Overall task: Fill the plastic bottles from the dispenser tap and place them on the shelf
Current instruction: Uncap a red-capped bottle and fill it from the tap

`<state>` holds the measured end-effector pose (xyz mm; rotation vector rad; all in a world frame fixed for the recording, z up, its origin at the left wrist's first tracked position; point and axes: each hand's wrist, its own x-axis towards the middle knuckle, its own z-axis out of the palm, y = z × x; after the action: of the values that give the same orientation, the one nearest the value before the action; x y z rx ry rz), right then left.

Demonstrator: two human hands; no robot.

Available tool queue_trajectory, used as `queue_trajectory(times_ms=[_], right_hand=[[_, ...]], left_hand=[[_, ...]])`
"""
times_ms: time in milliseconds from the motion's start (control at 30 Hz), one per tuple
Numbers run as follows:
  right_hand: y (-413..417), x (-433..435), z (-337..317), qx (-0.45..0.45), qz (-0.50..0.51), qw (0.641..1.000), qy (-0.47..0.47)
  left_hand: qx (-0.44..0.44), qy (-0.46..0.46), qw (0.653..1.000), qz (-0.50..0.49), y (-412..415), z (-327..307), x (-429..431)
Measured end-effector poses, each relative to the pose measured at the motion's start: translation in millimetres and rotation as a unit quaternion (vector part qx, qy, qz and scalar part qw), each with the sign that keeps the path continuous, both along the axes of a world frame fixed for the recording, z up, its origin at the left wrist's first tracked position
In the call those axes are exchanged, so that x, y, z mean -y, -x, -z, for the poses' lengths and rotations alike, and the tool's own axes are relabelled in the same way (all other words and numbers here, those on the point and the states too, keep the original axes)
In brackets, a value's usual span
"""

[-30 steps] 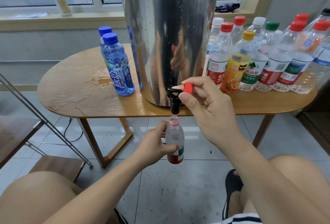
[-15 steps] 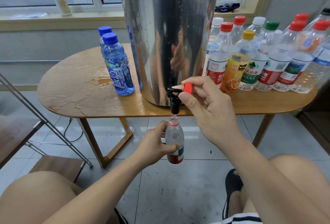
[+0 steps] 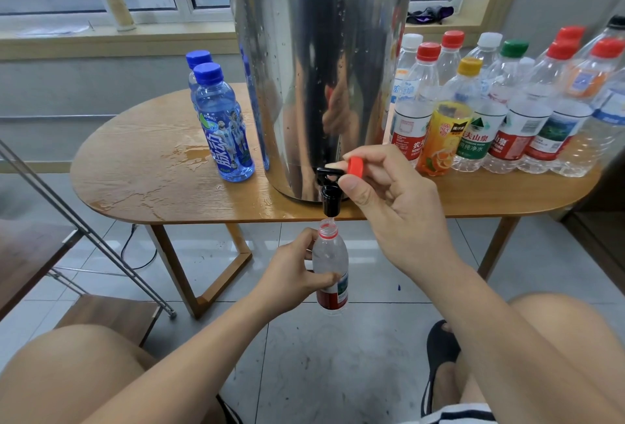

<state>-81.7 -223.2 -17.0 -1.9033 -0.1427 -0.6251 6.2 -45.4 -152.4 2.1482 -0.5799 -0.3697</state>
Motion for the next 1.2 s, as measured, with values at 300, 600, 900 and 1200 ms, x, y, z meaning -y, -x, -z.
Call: queue_trajectory(times_ms=[300, 600, 900, 1200], right_hand=[[0.1, -0.7, 0.3, 0.004, -0.002, 1.000, -0.002], [-2.2, 0.6, 1.4, 0.015, -0.006, 1.000, -0.004], [-0.2, 9.0, 11.2, 0.037, 0.006, 0.999, -0.013], [7.5, 27.0, 50.6, -0.148, 0.024, 0.981, 0.124]], left_hand=[[0.003, 0.006, 1.000, 0.005, -0.8, 1.8, 2.4], [-0.002, 0.009, 1.000, 0.004, -0.3, 1.4, 3.1], [0.004, -0.002, 1.000, 0.012, 1.4, 2.1, 3.7], [0.022, 0.016, 1.000, 0.014, 11.1, 2.1, -6.5]])
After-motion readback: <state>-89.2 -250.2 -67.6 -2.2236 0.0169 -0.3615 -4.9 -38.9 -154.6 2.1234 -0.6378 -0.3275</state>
